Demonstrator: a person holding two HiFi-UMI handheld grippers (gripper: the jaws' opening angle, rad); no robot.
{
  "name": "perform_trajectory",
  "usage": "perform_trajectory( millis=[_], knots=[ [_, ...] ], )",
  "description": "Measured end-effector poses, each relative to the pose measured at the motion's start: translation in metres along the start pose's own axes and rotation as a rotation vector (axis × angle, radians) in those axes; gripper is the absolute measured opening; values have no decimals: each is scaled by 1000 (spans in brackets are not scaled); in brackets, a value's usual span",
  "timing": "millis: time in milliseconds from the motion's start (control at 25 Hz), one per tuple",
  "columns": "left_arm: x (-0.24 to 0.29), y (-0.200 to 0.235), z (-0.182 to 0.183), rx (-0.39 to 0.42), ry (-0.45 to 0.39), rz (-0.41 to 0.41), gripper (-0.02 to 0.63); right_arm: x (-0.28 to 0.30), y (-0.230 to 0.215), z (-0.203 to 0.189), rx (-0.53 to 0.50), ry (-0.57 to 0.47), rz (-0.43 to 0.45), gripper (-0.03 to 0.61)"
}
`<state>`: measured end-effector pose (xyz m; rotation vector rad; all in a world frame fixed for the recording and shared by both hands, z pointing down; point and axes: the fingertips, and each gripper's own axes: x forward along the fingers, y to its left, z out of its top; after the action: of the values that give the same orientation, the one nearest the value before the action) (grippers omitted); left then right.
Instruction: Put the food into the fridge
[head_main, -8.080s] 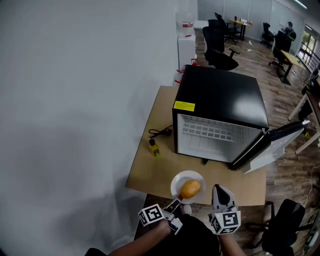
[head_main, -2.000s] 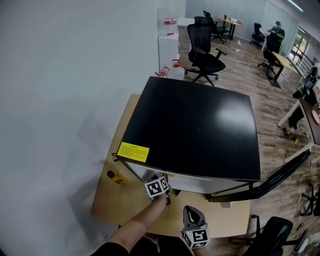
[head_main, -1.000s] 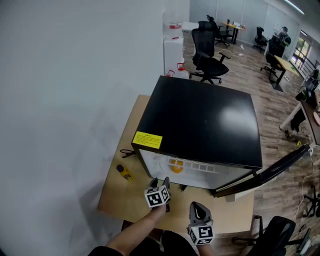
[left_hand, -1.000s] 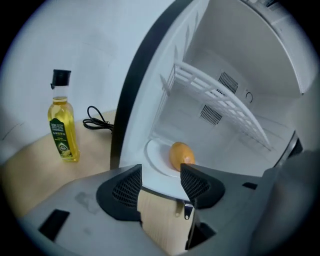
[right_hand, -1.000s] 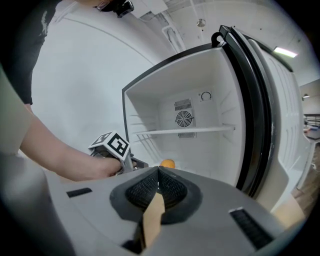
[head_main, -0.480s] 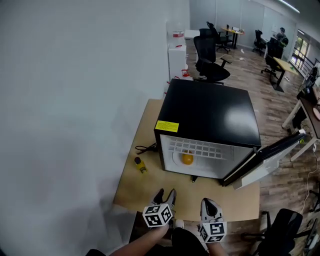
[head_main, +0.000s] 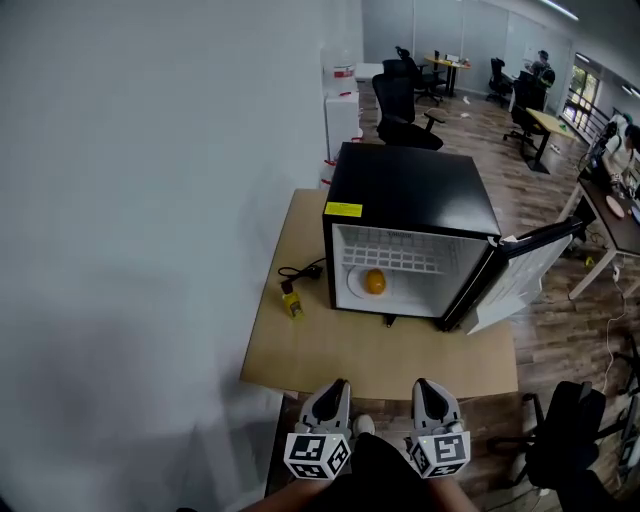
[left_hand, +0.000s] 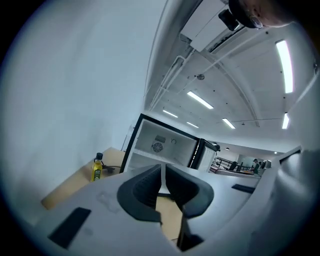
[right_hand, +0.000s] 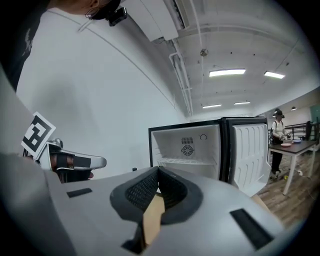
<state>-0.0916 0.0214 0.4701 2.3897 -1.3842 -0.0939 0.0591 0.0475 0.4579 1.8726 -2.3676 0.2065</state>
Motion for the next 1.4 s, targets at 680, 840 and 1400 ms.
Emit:
perform_trajectory(
  millis=[680, 840, 1400],
  knots=[
    [-123, -46, -18, 90, -26, -53, 20, -129, 71, -13, -61, -10, -32, 60],
    [-126, -55, -13, 119, -32, -64, 20, -132, 70, -11, -61, -15, -29, 60],
    [-94, -62, 11, 164, -37, -52, 20, -102, 43, 18, -57, -49, -15, 60]
  ],
)
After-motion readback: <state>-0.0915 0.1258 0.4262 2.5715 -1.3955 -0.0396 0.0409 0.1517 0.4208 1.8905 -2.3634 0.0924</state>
